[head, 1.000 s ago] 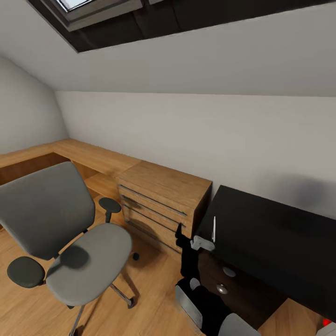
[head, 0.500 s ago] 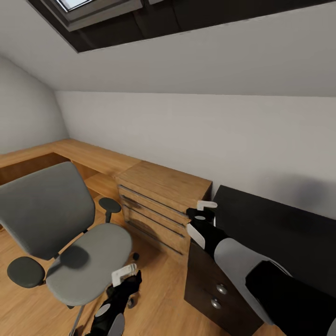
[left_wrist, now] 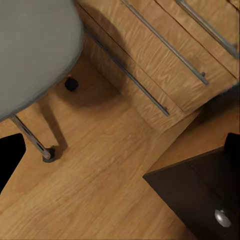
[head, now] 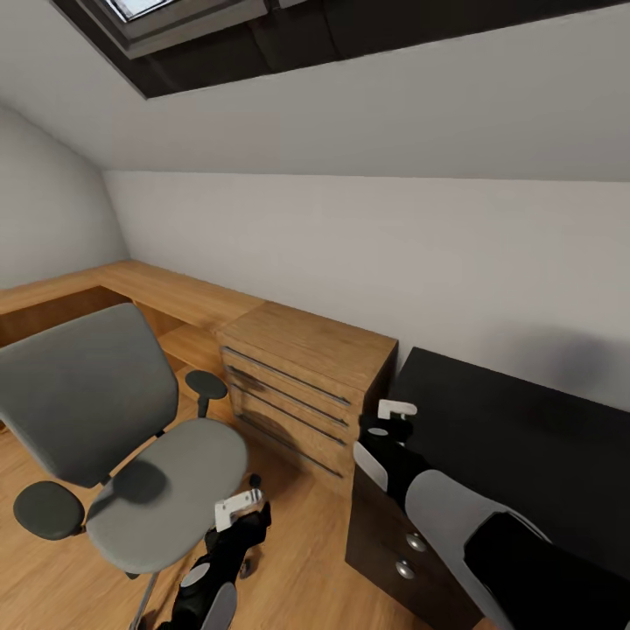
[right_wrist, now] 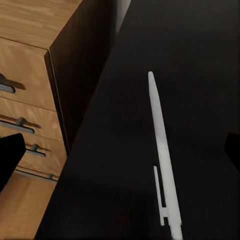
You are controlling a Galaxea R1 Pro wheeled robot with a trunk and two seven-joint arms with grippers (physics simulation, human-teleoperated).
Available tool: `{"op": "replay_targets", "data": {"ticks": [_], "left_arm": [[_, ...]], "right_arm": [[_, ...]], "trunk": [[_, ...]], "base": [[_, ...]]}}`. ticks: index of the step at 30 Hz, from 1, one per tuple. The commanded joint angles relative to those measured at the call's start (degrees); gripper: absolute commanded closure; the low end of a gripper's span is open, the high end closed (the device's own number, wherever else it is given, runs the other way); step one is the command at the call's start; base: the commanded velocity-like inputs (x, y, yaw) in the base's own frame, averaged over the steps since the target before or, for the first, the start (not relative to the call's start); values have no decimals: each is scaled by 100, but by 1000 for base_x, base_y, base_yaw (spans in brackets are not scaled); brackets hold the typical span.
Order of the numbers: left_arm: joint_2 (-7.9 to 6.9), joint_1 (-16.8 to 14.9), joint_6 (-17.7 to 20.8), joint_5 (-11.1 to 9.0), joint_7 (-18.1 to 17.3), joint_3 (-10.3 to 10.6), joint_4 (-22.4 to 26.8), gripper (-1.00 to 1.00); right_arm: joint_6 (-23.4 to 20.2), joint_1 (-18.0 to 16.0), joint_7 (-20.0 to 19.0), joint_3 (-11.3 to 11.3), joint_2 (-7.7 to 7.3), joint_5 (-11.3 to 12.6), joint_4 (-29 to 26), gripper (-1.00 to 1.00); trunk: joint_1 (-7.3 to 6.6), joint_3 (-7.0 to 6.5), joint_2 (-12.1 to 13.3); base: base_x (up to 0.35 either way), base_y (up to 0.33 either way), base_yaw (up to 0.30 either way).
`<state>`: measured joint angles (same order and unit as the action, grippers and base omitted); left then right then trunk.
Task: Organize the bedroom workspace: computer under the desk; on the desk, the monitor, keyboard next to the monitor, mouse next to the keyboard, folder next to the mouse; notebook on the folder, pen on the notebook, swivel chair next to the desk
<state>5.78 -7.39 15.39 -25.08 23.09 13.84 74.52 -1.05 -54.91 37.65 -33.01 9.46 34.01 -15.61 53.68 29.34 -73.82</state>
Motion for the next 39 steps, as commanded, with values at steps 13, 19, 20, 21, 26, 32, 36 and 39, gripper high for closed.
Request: {"op": "replay_targets", "data": {"ticks": [13, 19, 20, 21, 26, 32, 36, 39], "left_arm": [[-199, 280, 65, -50, 52, 21, 1065, -100], [-199, 282, 69, -49, 55, 22, 1074, -100], [-199, 282, 73, -55, 55, 22, 1071, -100], [-198, 282, 75, -60, 55, 22, 1069, -100], [-192, 282, 102, -70, 53, 30, 1066, -100], [-184, 282, 424, -89, 47, 31, 1063, -100], [-179, 282, 505, -93, 47, 31, 1058, -100], [-180, 282, 521, -94, 47, 31, 1056, -100]], "right_arm": [[-138, 14, 773, 116, -38, 89, -136, -100], [-199, 16, 741, 127, -79, 67, -116, -100], [-197, 17, 732, 128, -81, 65, -110, -100], [-196, 17, 707, 128, -82, 64, -103, -100], [-199, 16, 454, 134, -103, 69, -87, -100], [-191, 16, 270, 137, -297, 81, -110, -100], [-197, 16, 15, 147, -408, 73, -116, -100], [-201, 17, -125, 165, -574, 88, -121, -100]], "trunk": [[44, 42, -84], [176, 150, -325], [198, 168, -365], [220, 186, -405], [330, 275, -605], [461, 383, -846], [549, 455, -1006], [615, 509, -1127]], "base": [[0, 0, 0], [0, 0, 0], [0, 0, 0], [0, 0, 0], [0, 0, 0], [0, 0, 0], [0, 0, 0], [0, 0, 0]]}}
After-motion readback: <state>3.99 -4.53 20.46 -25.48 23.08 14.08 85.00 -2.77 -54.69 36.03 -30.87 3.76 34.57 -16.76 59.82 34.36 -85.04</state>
